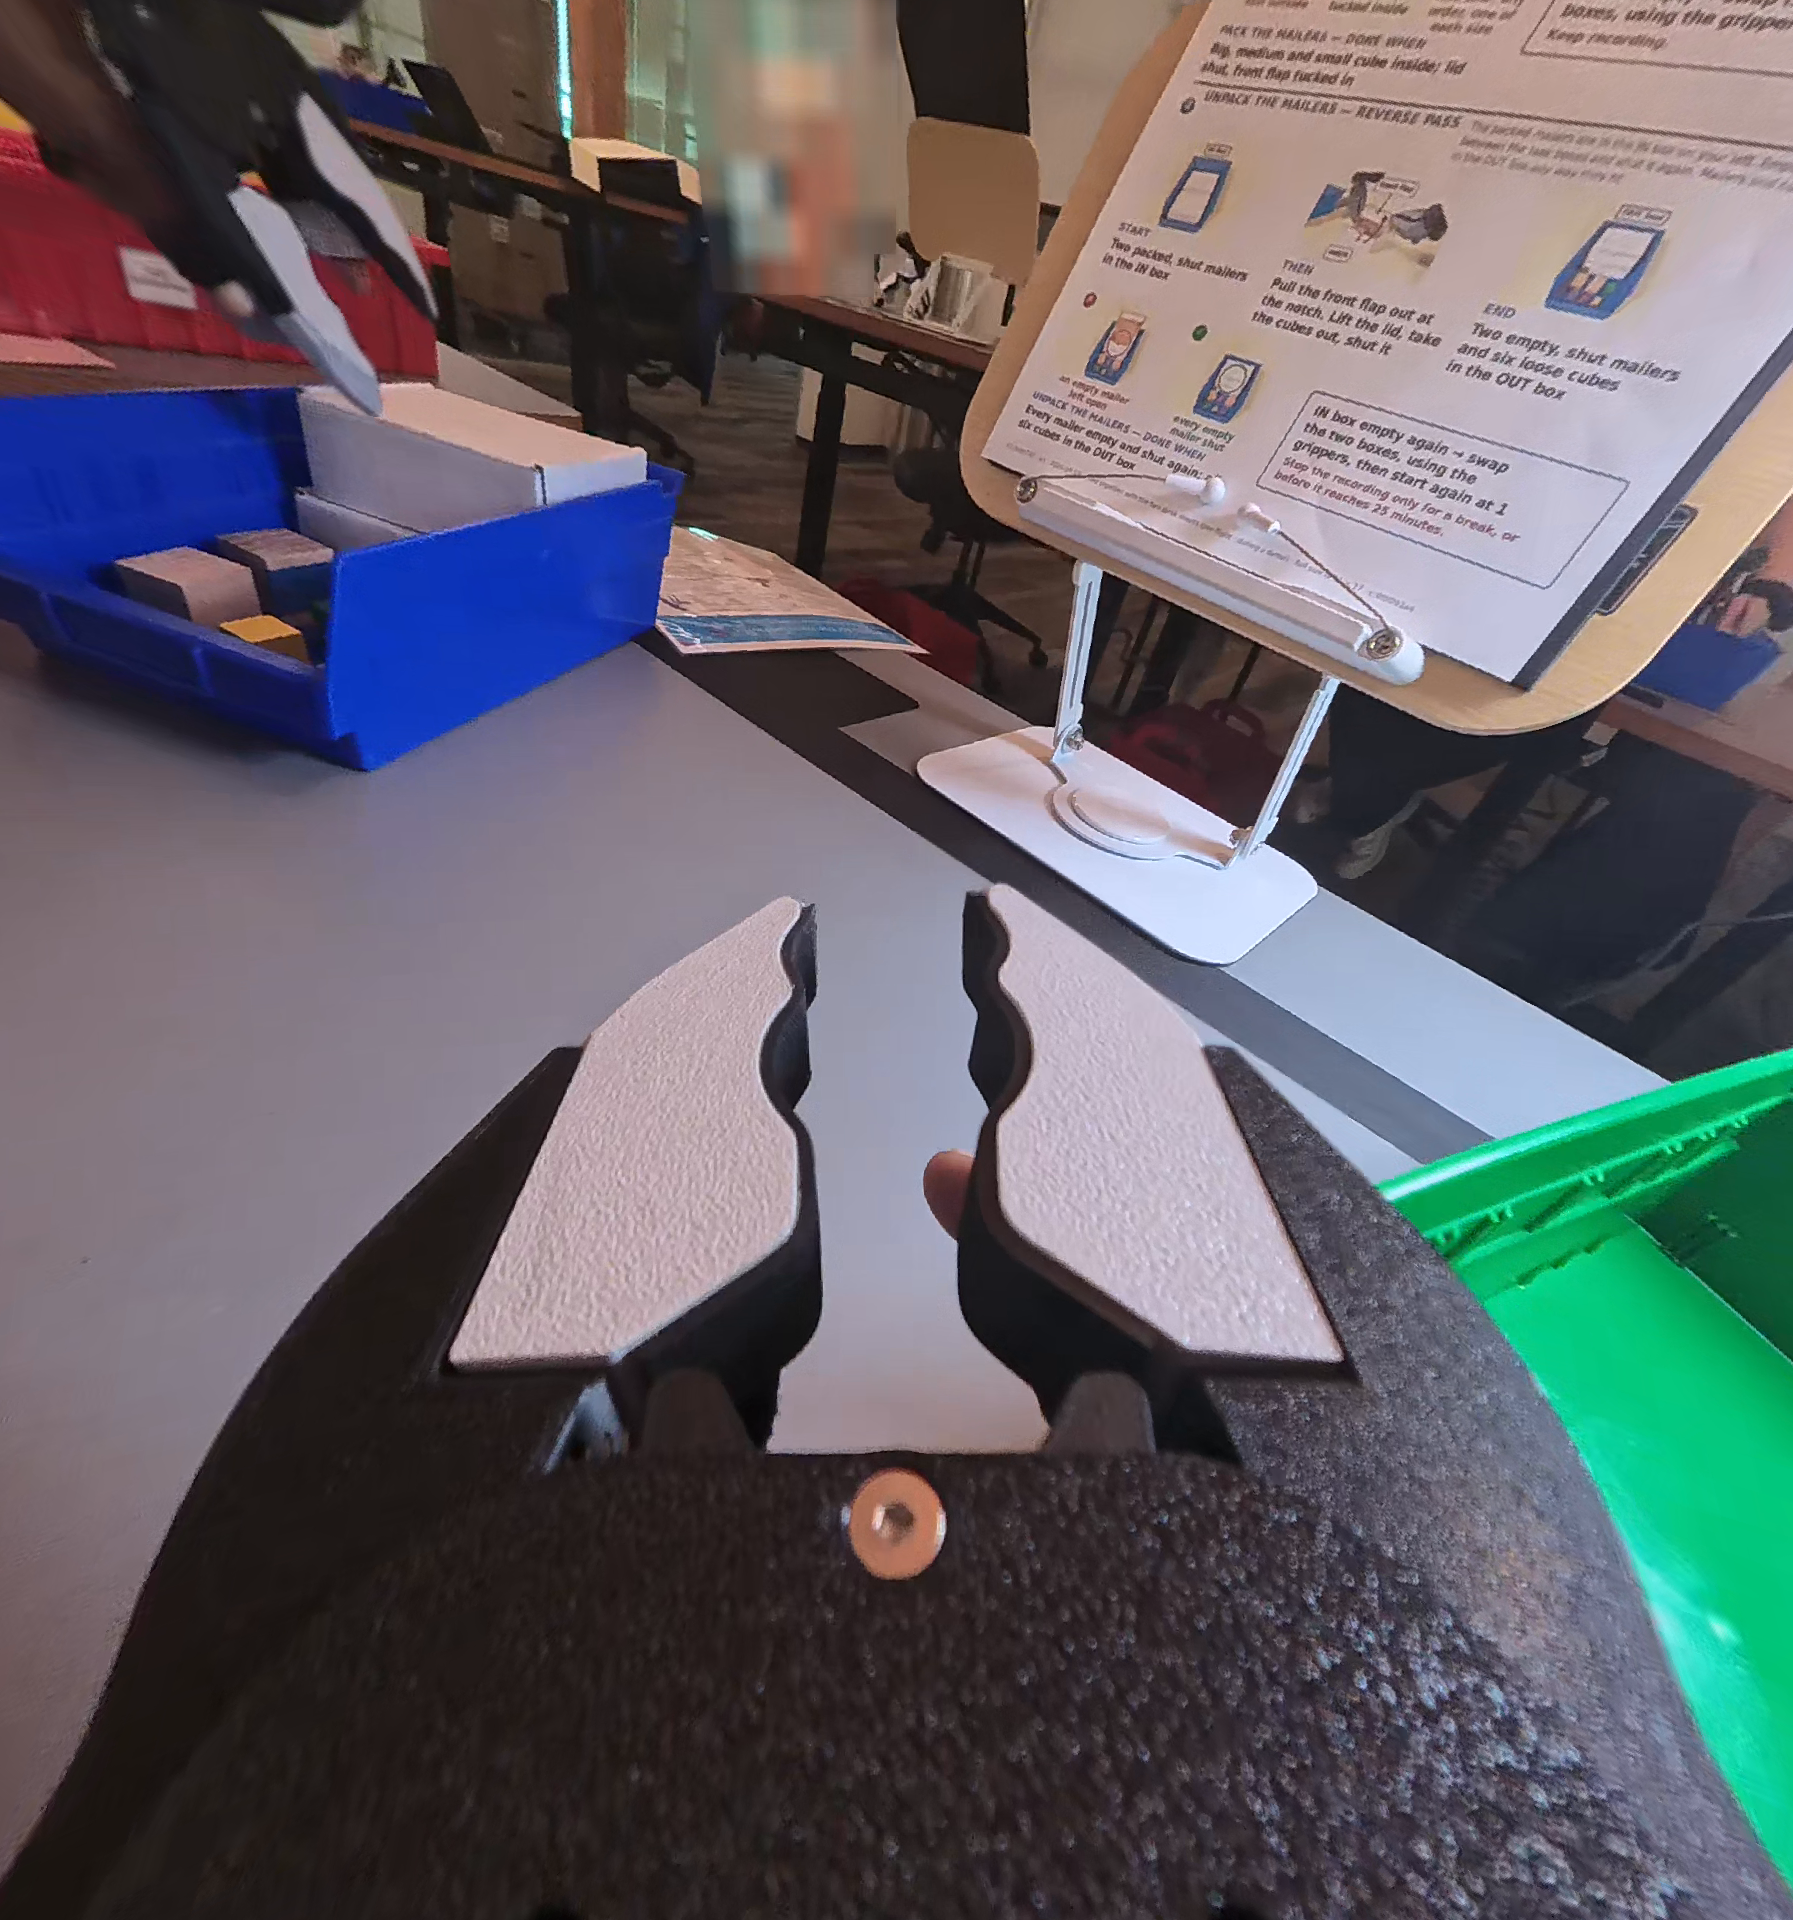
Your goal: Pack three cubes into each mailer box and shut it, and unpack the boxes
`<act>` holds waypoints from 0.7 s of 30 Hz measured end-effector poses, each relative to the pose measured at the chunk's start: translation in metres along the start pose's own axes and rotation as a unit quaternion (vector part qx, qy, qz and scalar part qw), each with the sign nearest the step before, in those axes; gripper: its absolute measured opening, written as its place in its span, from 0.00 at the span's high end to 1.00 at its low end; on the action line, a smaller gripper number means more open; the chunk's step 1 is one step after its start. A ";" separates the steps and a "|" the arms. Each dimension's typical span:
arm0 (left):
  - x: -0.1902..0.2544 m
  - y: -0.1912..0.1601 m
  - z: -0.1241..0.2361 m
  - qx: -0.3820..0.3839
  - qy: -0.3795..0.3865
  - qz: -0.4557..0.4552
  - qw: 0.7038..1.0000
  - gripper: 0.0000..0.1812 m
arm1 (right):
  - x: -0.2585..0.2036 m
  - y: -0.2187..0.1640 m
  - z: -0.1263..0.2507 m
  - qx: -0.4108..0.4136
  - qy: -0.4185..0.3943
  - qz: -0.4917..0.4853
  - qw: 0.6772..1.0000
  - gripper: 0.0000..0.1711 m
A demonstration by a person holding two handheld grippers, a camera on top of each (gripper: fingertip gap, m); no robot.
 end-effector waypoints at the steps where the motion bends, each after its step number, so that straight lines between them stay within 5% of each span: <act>1: -0.007 0.006 -0.003 -0.012 -0.016 0.000 1.000 0.55 | -0.001 -0.002 -0.001 -0.002 0.005 0.000 1.000 0.84; 8: -0.028 0.035 -0.048 -0.121 -0.133 -0.006 0.984 0.33 | -0.004 -0.019 -0.010 -0.035 0.023 0.004 0.999 0.84; 13: -0.019 0.030 -0.074 -0.177 -0.150 -0.058 0.971 0.32 | -0.002 -0.030 -0.016 -0.045 0.043 -0.017 0.998 0.84; 21: 0.002 0.032 -0.052 -0.139 -0.130 -0.090 0.978 0.32 | -0.003 -0.033 -0.017 -0.044 0.067 -0.028 0.996 0.85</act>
Point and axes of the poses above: each gripper's, where its closed fingertips meet, z back along the fingers, y out of its top, x = y × z across the jaws, the point moved 9 cm from there along z, back along the fingers, and after that the axes turned 8 degrees about z, right-handed, at the moved point
